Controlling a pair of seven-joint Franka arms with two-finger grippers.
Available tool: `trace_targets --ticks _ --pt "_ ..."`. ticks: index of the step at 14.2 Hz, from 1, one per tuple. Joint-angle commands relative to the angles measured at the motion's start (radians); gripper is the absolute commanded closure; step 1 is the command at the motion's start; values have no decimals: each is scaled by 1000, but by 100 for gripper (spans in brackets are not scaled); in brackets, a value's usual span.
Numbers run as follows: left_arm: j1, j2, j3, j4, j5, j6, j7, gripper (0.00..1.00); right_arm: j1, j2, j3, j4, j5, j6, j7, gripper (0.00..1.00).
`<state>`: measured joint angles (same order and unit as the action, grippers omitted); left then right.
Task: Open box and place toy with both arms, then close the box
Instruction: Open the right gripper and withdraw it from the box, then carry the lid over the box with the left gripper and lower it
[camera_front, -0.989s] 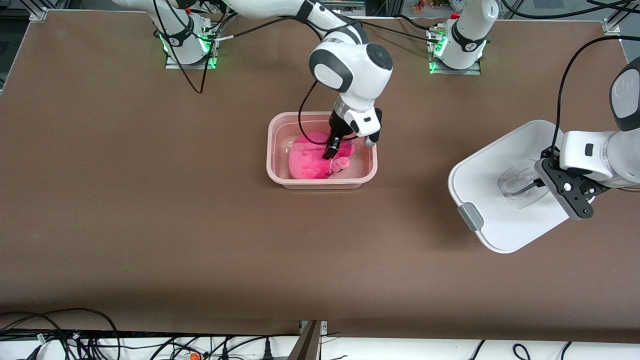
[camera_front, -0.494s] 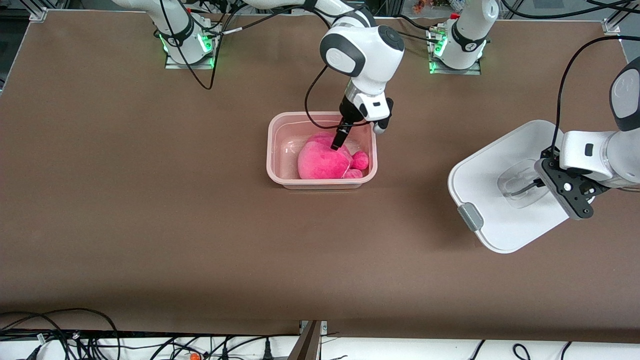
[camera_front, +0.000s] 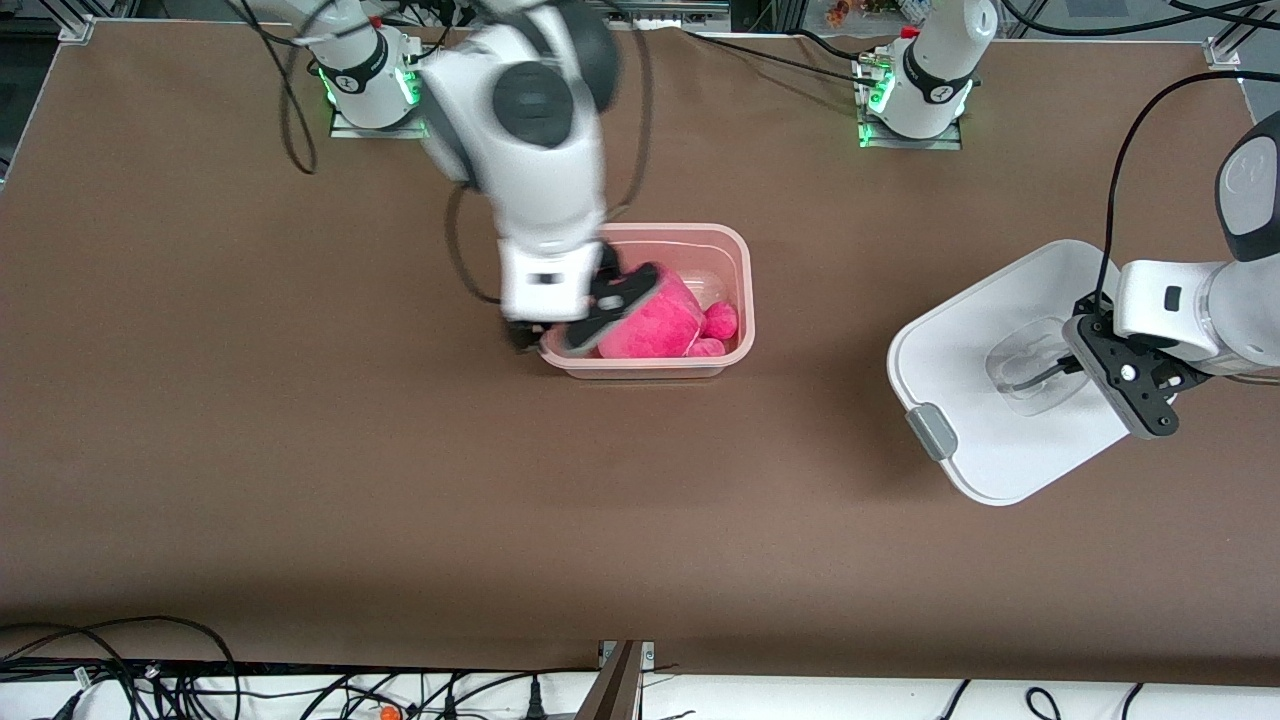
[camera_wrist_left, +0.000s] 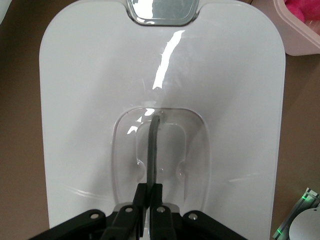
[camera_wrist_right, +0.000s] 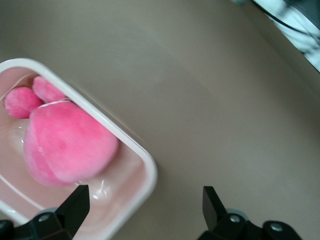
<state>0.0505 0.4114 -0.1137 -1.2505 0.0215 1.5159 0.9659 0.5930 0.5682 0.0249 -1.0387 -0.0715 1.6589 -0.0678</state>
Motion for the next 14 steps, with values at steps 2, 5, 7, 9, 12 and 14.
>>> trace_targets --ticks 2,5,7,9,12,14 --pt "-32 16 -53 -7 -55 4 16 100 -59 -140 -72 -66 109 -126 66 0" --pt "-144 40 -67 -7 -64 55 4 100 -61 -308 -256 -239 239 -131 88 0" --pt "-230 47 -66 -7 -60 98 1 100 -61 -393 -354 -311 249 -166 89 0" --pt "-290 70 -66 -7 -54 133 2 100 -59 -445 -422 -360 243 -192 88 0" --pt "-388 93 -64 -7 -46 187 2 100 -59 -517 -441 -496 193 -125 91 0" --pt "-449 118 -63 -7 -29 225 2 100 -59 -539 -441 -544 182 -74 94 0"
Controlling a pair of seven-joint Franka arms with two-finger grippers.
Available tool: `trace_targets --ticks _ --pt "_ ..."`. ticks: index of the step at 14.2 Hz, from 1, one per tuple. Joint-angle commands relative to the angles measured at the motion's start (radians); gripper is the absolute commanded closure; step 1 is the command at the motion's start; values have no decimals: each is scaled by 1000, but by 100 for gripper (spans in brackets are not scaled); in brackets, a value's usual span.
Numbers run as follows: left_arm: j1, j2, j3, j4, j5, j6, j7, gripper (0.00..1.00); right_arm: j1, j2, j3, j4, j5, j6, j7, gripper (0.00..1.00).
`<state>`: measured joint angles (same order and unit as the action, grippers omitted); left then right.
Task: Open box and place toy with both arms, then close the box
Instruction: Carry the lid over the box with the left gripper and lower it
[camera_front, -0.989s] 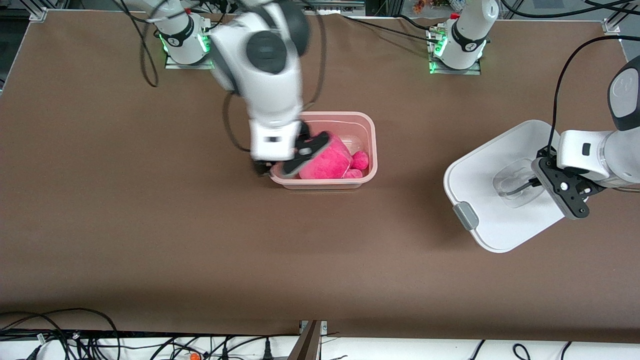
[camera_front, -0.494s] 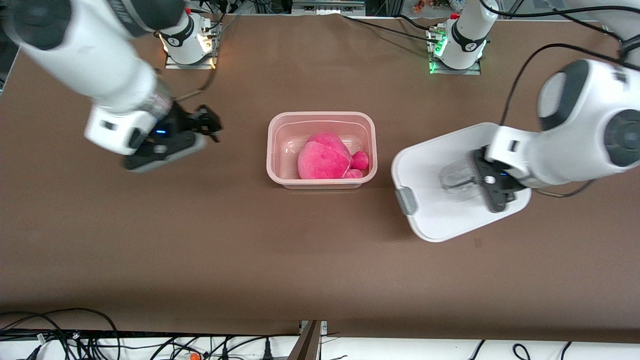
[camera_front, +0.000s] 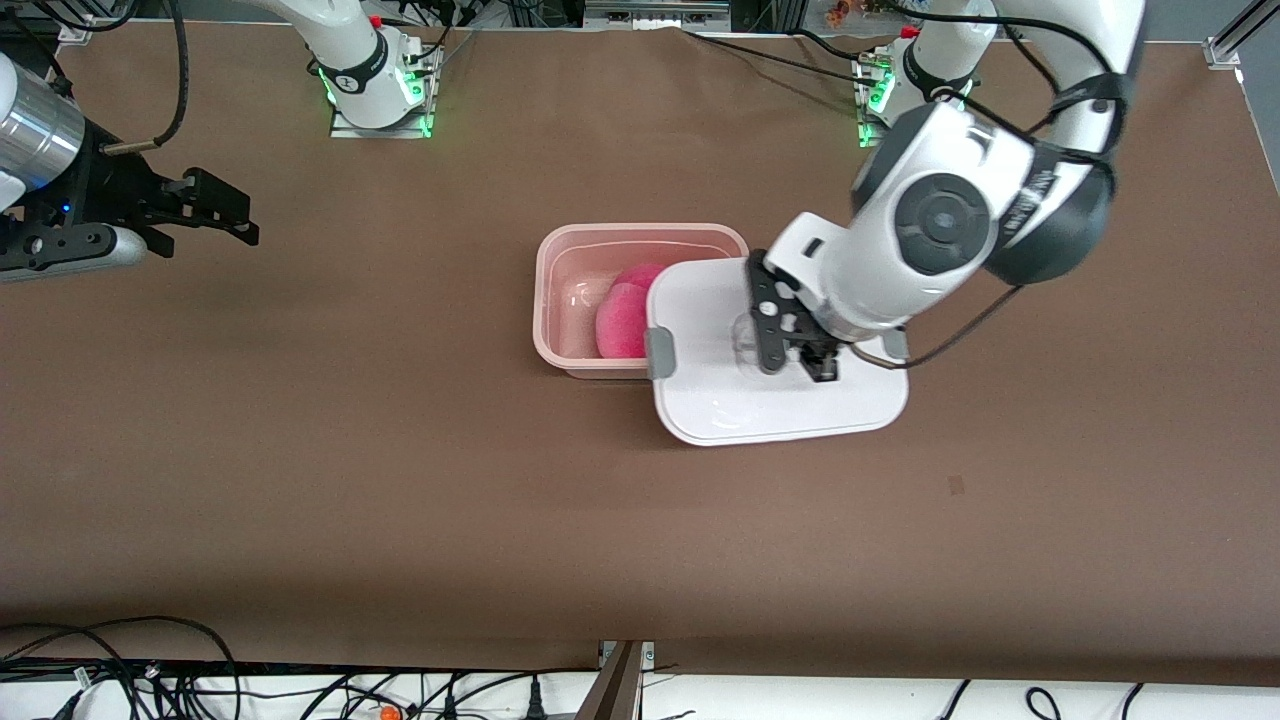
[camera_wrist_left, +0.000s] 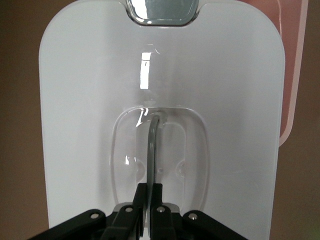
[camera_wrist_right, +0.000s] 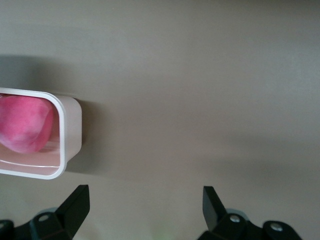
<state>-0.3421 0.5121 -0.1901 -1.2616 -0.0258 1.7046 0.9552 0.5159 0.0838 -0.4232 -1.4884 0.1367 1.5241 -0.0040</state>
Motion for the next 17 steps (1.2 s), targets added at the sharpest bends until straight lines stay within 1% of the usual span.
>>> trace_targets --ticks 1,2,4,5,6,7,8,9,10,11,13,14,15,17 --pt "-90 25 14 4 39 53 11 100 19 -55 7 -95 -26 63 33 0" --pt "-133 32 14 2 59 72 4 100 19 -53 11 -93 -31 65 35 0" --pt "-191 57 14 2 86 96 -50 100 18 -50 20 -95 -80 70 38 0" --pt "-224 66 14 2 98 119 -70 100 12 -50 26 -99 -91 76 38 0" --pt "-254 74 15 1 128 128 -97 100 -20 -50 53 -99 -91 76 35 0" --pt "-270 77 14 1 153 130 -134 100 -90 -47 120 -99 -91 82 33 0" --pt "-279 80 14 1 159 132 -154 100 -187 -48 215 -101 -91 83 33 0" --pt "-293 89 15 1 159 139 -154 100 -258 -50 284 -99 -92 83 33 0" --pt "-296 94 15 -8 159 157 -156 100 -293 -53 317 -99 -92 82 33 0" --pt "-305 94 17 -34 168 180 -158 100 -303 -58 323 -101 -92 76 35 0" --pt "-325 94 14 -62 208 204 -177 100 -310 -97 323 -122 -92 71 35 0" --pt "-325 94 14 -64 211 204 -185 100 -316 -129 323 -154 -92 76 38 0" --pt "-325 82 12 -85 211 204 -193 100 -318 -171 322 -220 -92 114 38 0" --pt "-325 69 11 -104 211 191 -214 100 -318 -164 323 -214 -107 125 33 0"
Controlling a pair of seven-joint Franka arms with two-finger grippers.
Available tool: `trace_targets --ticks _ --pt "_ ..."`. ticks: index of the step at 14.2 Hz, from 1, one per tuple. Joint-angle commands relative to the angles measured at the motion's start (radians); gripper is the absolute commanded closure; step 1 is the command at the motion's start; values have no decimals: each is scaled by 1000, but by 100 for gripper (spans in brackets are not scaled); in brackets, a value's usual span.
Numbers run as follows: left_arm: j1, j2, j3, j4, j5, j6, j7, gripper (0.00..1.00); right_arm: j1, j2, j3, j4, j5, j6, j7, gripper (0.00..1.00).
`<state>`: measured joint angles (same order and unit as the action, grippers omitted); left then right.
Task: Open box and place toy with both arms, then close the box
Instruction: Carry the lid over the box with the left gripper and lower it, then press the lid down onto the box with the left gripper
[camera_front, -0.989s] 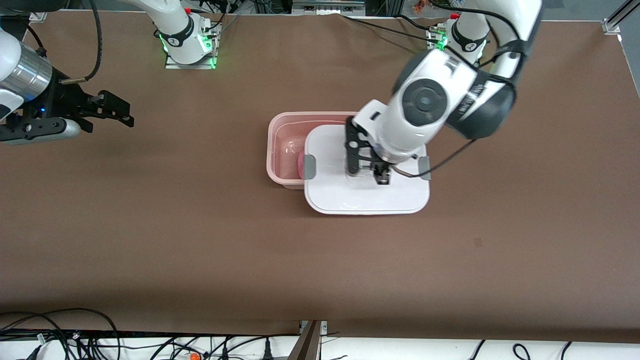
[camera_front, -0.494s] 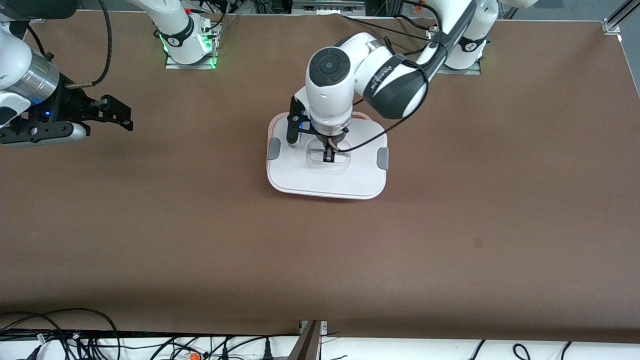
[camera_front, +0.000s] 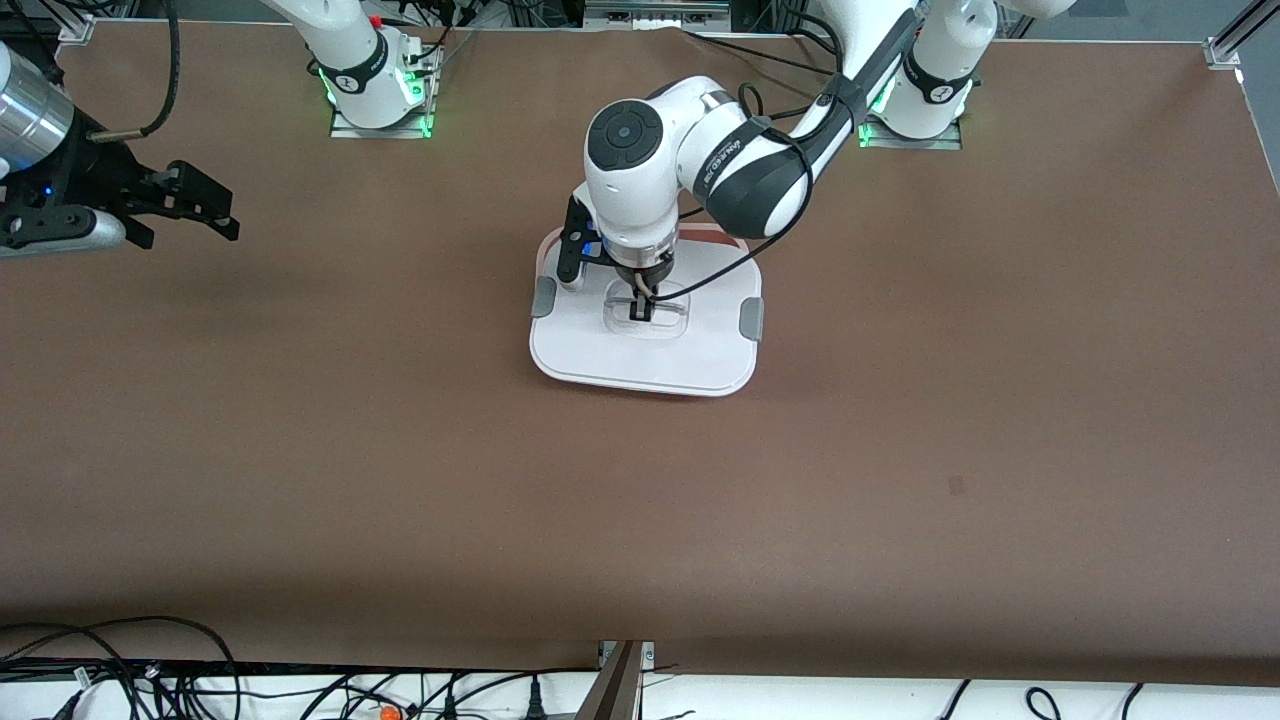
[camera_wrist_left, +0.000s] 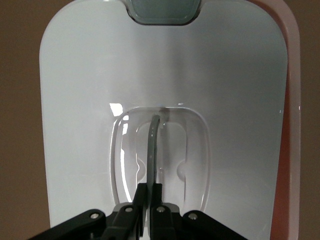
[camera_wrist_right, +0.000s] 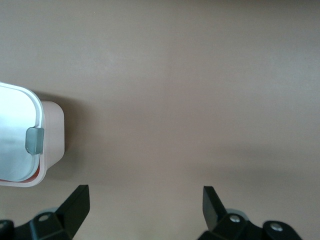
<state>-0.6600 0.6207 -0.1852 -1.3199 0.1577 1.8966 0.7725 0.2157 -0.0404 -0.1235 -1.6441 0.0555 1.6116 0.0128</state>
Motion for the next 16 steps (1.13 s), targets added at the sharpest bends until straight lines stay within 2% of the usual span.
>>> trace_targets --ticks 1,6,16 --pt "-9 -41 6 -48 28 -1 -38 100 -16 -26 24 -53 -40 50 16 0" --pt "-7 -87 -2 -110 26 -2 -82 100 -9 -1 25 12 -71 30 18 0" --pt "-9 -65 -13 -110 28 30 -117 100 -10 4 19 52 -108 10 3 0"
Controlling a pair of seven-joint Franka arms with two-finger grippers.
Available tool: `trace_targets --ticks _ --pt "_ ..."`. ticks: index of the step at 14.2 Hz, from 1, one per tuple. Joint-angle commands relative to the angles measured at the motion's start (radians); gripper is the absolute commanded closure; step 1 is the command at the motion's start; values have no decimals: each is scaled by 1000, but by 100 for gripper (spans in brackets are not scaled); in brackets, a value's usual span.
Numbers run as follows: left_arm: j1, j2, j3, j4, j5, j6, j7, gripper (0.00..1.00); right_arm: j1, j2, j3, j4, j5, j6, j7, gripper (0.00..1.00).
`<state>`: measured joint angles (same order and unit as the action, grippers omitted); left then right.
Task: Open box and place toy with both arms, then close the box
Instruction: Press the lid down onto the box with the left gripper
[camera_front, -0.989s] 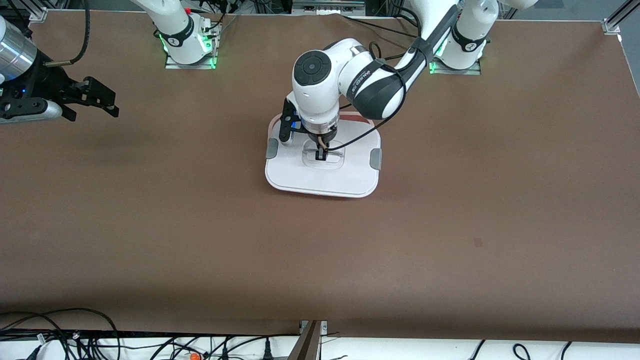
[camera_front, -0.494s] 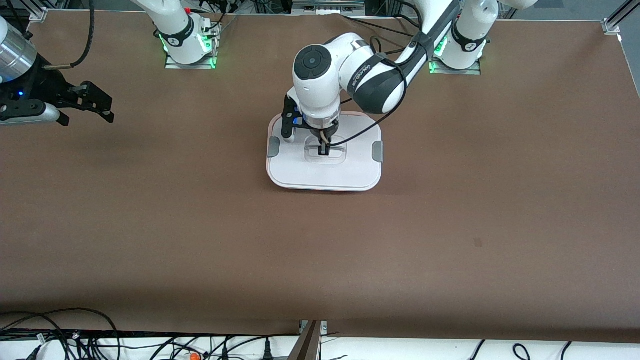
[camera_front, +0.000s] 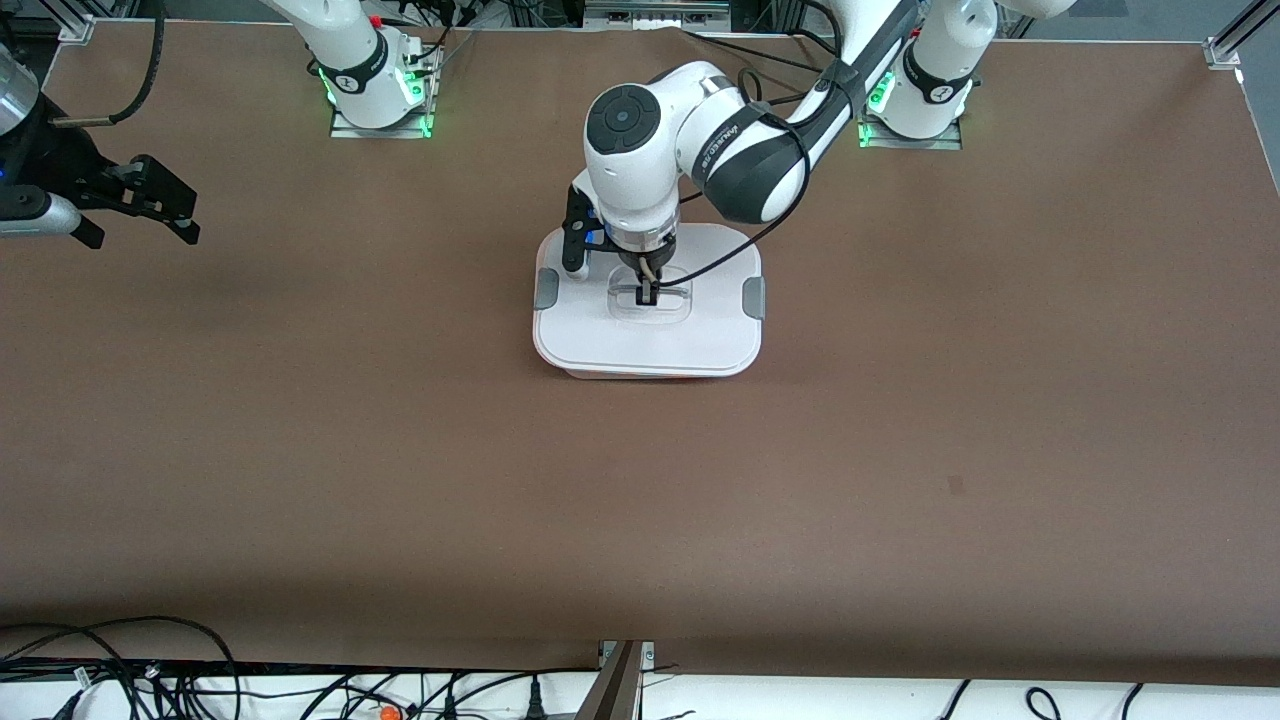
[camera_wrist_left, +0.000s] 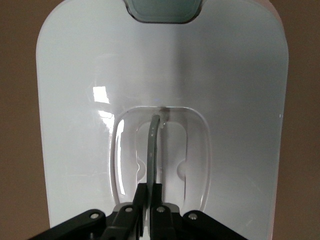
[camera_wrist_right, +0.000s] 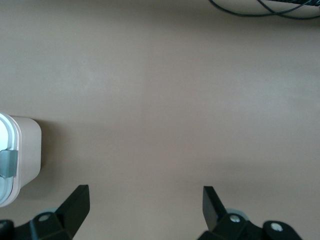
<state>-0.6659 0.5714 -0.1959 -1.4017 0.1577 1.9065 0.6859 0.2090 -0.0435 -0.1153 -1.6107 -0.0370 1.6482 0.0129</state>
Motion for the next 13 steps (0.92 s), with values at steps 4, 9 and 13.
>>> trace_targets --ticks 4,9,13 --pt "-26 -2 -2 -28 28 32 -69 100 -3 11 9 20 -8 -50 1 0" --pt "-31 -5 -2 -28 29 32 -77 100 -5 23 9 20 -14 -44 9 0" --pt "-29 -7 -2 -28 28 29 -94 96 -5 25 9 20 -14 -41 13 0"
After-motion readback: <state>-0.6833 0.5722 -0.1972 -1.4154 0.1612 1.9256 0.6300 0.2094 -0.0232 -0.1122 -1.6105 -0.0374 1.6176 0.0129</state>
